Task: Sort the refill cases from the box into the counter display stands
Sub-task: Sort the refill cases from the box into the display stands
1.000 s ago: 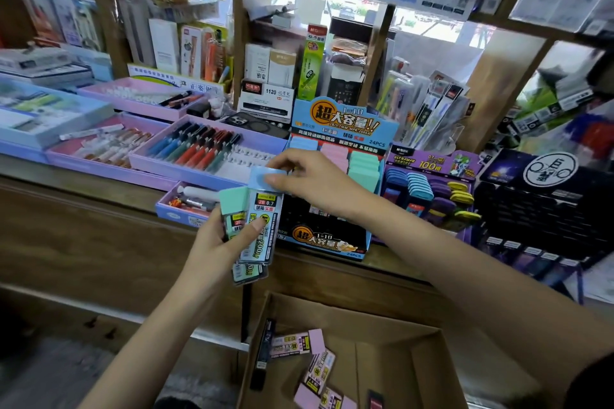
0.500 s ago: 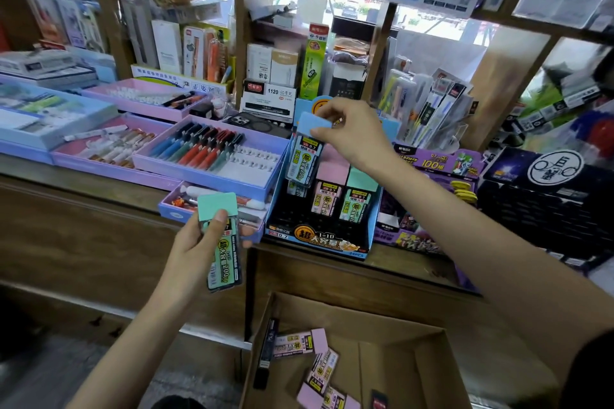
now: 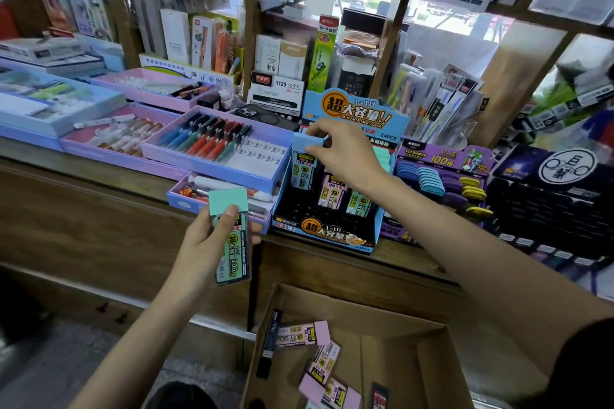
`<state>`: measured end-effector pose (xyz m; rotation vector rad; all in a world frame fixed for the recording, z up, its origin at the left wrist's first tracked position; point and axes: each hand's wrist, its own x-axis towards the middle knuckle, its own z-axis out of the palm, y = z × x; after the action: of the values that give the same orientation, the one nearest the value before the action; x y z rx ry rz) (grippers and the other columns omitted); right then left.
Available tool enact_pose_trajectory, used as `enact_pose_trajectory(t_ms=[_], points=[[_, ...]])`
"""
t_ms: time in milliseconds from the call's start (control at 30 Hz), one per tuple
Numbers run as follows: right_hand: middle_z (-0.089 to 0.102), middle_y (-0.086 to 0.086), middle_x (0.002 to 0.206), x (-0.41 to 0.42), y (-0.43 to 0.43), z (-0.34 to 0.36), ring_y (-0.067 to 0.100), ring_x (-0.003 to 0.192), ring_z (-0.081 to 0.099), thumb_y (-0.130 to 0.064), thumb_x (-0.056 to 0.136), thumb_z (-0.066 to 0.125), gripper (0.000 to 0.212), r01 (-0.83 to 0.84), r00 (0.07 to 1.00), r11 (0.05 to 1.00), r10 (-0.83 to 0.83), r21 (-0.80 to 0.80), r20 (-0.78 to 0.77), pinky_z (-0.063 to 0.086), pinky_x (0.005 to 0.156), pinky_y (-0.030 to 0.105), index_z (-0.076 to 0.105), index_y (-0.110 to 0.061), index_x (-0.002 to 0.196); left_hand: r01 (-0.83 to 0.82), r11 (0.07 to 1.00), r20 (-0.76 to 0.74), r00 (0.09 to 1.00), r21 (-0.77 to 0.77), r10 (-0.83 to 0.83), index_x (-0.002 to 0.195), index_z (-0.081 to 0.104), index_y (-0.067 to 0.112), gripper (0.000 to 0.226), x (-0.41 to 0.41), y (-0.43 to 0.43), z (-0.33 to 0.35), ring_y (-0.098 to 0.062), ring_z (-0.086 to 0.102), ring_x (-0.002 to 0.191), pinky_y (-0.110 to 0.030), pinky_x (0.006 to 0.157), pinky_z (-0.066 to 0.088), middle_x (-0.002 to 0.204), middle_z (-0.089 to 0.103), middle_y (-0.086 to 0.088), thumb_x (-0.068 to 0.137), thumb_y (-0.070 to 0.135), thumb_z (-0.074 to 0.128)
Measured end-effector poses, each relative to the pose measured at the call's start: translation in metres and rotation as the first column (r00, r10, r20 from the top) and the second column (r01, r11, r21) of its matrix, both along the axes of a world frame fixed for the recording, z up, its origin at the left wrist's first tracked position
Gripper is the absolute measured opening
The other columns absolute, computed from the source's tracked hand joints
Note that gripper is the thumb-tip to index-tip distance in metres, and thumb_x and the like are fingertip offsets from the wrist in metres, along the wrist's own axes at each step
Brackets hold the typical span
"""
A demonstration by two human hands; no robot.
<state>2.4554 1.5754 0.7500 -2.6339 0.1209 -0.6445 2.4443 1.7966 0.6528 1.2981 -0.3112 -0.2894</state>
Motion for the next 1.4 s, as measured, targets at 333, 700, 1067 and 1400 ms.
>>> enact_pose_trajectory(t_ms=[333, 700, 1067, 1400], points=[[0.061, 0.005, 0.106, 0.004, -0.005, -0.015, 0.024, 0.102, 0.048, -0.024, 0.087, 0.063, 0.022, 0.008, 1.0, 0.963, -0.006, -0.271, 0.009, 0.035, 0.08, 0.034, 0.062, -0.013, 0.107, 0.012, 0.999, -0.009, 1.0, -0.03, -0.012, 0.106, 0.057, 0.012, 0.021, -0.001, -0.006, 0.0, -0.018, 0.071, 0.069, -0.021, 0.058, 0.054, 0.083, 0.074, -0.009, 0.095, 0.026, 0.046], [0.058, 0.002, 0.098, -0.03, 0.009, 0.008, 0.013, 0.095, 0.051, -0.022, 0.092, 0.058, 0.019, -0.185, 0.983, 0.982, 0.185, 0.05, -0.011, 0.036, 0.079, 0.022, 0.064, -0.009, 0.104, 0.168, 0.986, 0.102, 0.981, -0.024, -0.165, 0.104, 0.054, 0.013, 0.028, -0.004, -0.027, 0.015, -0.022, 0.071, 0.071, -0.025, 0.058, 0.054, 0.085, 0.073, -0.013, 0.089, 0.037, 0.048], [0.062, 0.006, 0.086, -0.09, -0.006, 0.014, 0.009, 0.075, 0.056, -0.006, 0.088, 0.062, 0.009, -0.174, 0.941, 0.806, 0.305, 0.565, -0.146, 0.047, 0.071, 0.023, 0.066, -0.011, 0.094, 0.383, 0.92, 0.275, 0.878, 0.088, -0.392, 0.109, 0.051, 0.017, 0.029, -0.014, -0.076, 0.033, -0.019, 0.071, 0.072, -0.022, 0.063, 0.054, 0.085, 0.074, -0.007, 0.088, 0.037, 0.048], [0.062, -0.007, 0.088, -0.1, -0.065, 0.012, 0.004, 0.077, 0.057, -0.016, 0.09, 0.061, 0.009, 0.09, 0.994, 0.969, -0.101, 0.228, 0.038, 0.045, 0.076, 0.021, 0.066, -0.016, 0.098, -0.433, 0.78, 0.811, 0.564, 0.452, -0.157, 0.134, 0.043, 0.006, 0.044, 0.025, -0.099, 0.029, -0.023, 0.036, 0.13, -0.036, 0.103, 0.033, 0.141, 0.041, -0.012, 0.093, 0.013, 0.055]])
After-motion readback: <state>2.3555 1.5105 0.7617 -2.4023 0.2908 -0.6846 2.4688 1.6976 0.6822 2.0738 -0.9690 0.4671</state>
